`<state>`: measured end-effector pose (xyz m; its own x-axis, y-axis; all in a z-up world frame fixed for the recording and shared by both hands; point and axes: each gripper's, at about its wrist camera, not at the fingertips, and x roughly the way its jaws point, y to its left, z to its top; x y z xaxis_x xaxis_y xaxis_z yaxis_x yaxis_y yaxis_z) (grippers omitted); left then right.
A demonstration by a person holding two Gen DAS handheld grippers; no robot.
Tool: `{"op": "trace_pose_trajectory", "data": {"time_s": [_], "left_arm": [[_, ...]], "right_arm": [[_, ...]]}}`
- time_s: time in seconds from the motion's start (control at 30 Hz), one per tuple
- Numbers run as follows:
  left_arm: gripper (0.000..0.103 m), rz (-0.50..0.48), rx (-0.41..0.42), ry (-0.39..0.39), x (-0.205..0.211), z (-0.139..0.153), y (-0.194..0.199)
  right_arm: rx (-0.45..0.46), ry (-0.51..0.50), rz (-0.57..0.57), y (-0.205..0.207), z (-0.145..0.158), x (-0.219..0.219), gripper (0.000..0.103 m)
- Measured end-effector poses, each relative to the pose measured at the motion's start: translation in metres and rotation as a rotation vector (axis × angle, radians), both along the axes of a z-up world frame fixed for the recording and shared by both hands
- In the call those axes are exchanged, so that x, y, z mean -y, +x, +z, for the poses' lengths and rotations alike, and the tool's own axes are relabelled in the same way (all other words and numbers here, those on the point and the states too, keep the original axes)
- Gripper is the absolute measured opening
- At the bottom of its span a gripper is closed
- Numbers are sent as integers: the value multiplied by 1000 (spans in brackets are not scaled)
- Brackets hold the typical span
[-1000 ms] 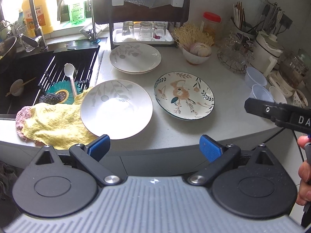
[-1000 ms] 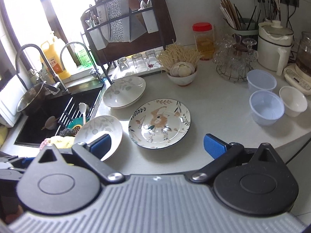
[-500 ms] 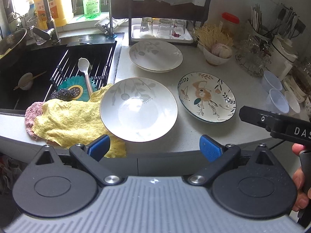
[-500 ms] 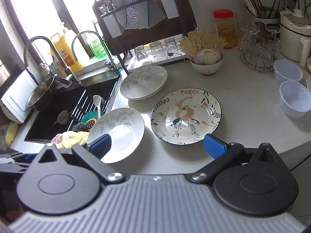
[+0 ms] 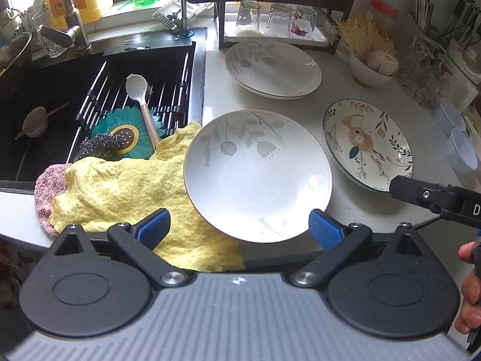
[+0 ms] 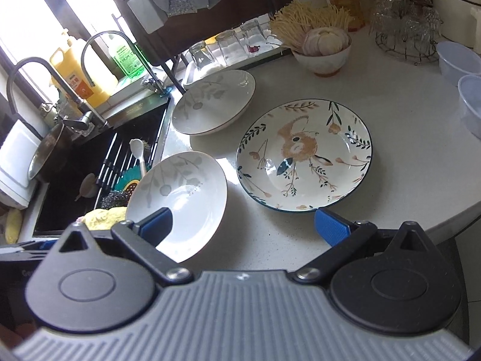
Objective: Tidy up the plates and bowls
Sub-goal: 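Close the left gripper on the rim of the white leaf bowl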
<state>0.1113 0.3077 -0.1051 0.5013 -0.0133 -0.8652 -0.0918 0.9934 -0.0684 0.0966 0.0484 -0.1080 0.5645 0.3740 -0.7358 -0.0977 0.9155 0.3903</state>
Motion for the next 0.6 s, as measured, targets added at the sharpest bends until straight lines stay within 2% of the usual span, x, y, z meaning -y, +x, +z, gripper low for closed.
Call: {"op": "trace_pose_trajectory", "data": {"time_s": [0.13, 0.2, 0.3, 0.37, 0.43, 0.53, 0.6], "left_arm": [[100, 2, -34, -58, -19, -15, 18], [100, 6, -53, -60, -27, -23, 28], [100, -8, -60, -44, -36, -33, 39], [100, -14, -68, -63, -43, -39, 47], [99, -15, -70, -84, -49, -43, 53], [98, -18, -62, -115, -56, -49, 62], [92, -16, -70, -134, -60, -54, 69]], "right_arm": [[-41, 6, -18, 7, -13, -13, 102], [-63, 13, -22, 10, -19, -18, 98], [-85, 27, -21, 17, -27, -26, 97], [-103, 36, -25, 22, -32, -30, 97], [-125, 44, -28, 28, -38, -34, 89], [-154, 65, -39, 35, -46, -38, 82], [-172, 67, -38, 40, -50, -40, 78]]}}
